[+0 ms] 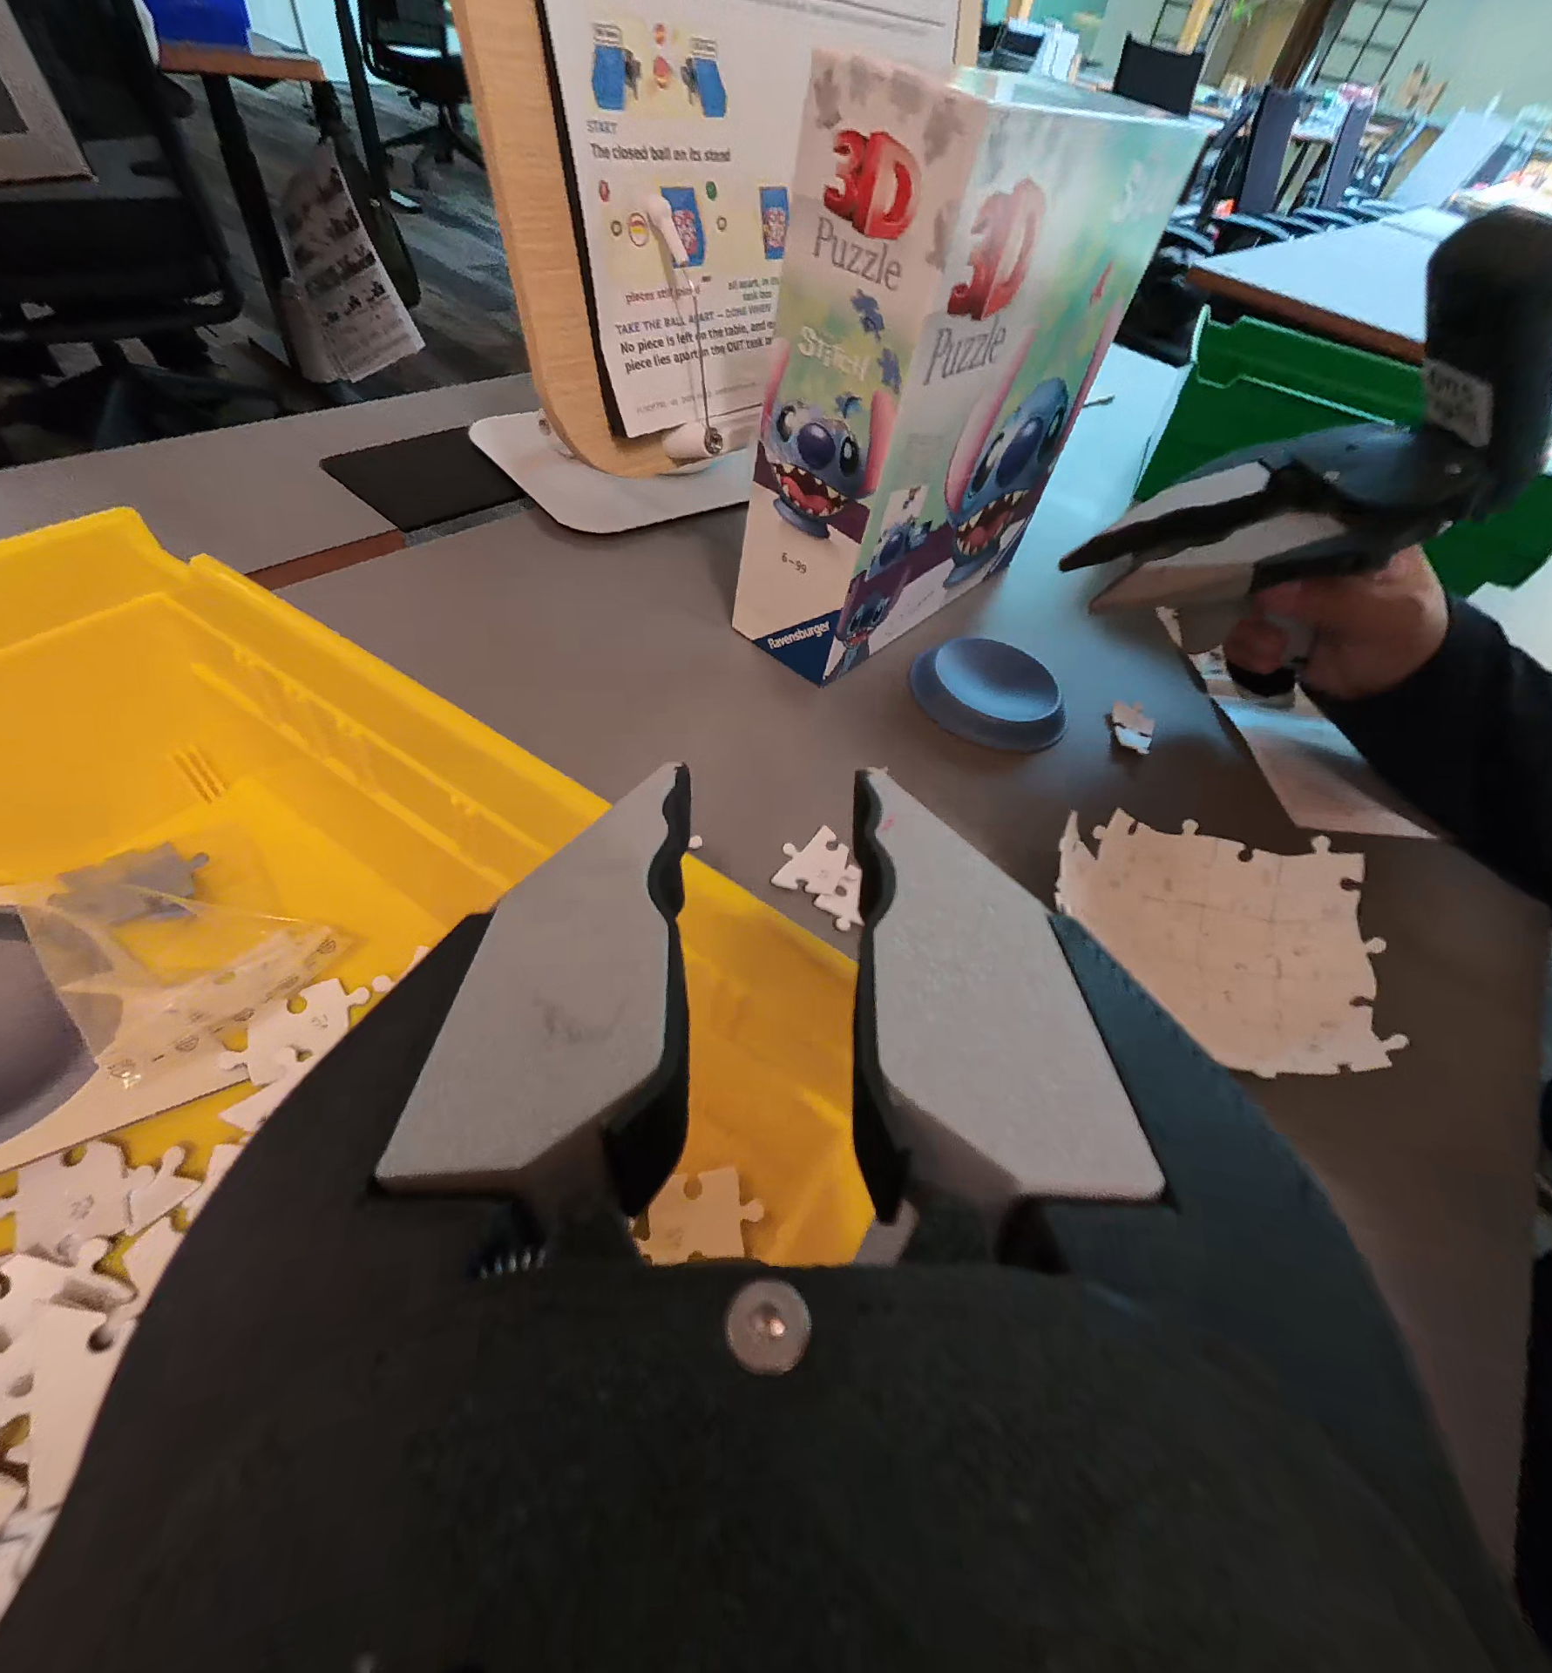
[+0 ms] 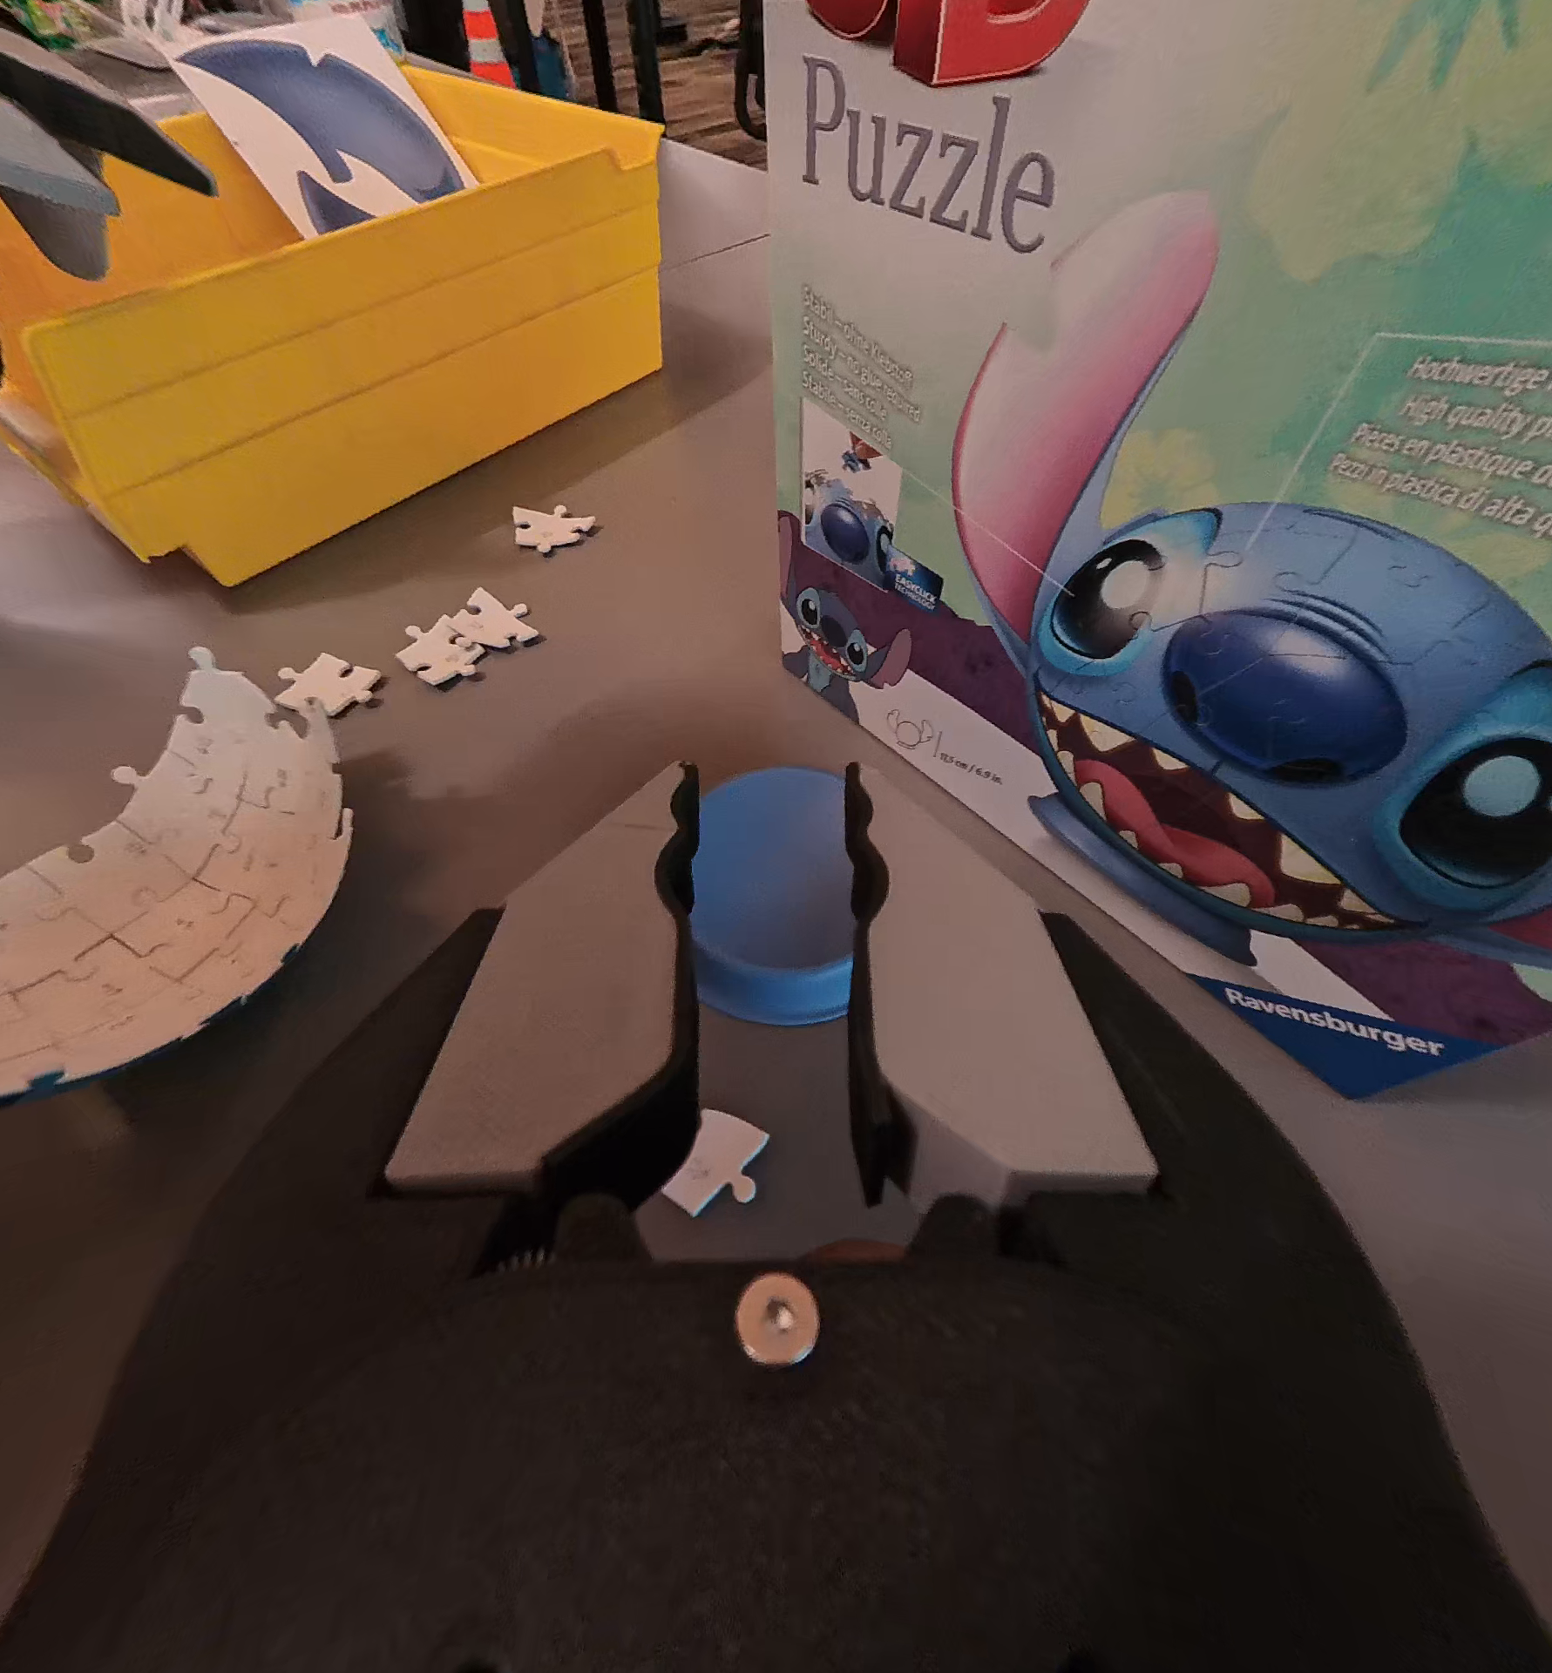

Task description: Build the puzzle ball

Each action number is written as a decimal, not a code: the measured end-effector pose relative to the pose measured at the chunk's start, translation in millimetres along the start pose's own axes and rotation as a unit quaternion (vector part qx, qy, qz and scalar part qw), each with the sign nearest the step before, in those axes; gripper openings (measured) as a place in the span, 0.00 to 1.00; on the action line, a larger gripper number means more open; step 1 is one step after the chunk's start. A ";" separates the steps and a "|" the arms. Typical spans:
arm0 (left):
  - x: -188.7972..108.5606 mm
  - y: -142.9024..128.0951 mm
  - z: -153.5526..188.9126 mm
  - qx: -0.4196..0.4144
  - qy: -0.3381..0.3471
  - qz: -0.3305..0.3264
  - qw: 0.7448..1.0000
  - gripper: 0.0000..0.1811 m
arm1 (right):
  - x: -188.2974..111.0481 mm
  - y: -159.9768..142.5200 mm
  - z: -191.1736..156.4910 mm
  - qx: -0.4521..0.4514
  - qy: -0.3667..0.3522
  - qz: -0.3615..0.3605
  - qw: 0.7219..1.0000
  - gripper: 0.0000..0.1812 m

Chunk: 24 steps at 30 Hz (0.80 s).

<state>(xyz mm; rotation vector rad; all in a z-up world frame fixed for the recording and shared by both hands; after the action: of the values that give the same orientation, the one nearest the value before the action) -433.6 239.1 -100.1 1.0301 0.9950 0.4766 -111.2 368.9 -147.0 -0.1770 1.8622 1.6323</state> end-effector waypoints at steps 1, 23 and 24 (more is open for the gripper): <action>-0.5 0.2 -2.4 -0.007 0.003 0.002 1.000 0.19 | -0.5 0.2 0.8 -0.002 -0.007 0.001 1.000 0.16; -90.3 34.2 -65.9 -0.020 0.132 0.071 0.988 0.35 | -2.5 -1.1 12.8 0.008 -0.076 0.039 0.996 0.15; -92.0 31.4 -68.7 -0.025 0.126 0.070 0.989 0.35 | -3.2 -2.1 13.7 0.005 -0.085 0.040 0.996 0.15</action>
<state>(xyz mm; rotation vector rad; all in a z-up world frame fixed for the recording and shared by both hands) -535.2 219.4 -41.4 1.0145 1.1322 0.7574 -102.5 380.1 -147.3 0.0410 1.7676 1.6365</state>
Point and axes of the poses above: each gripper's, where its closed fingertips meet, x out along the fingers, y out of its top, z = x × y across the jaws, the point moved 7 cm from there along -x, back along the fingers, and after that the axes turned 10 degrees about -z, right-handed, at the moved point
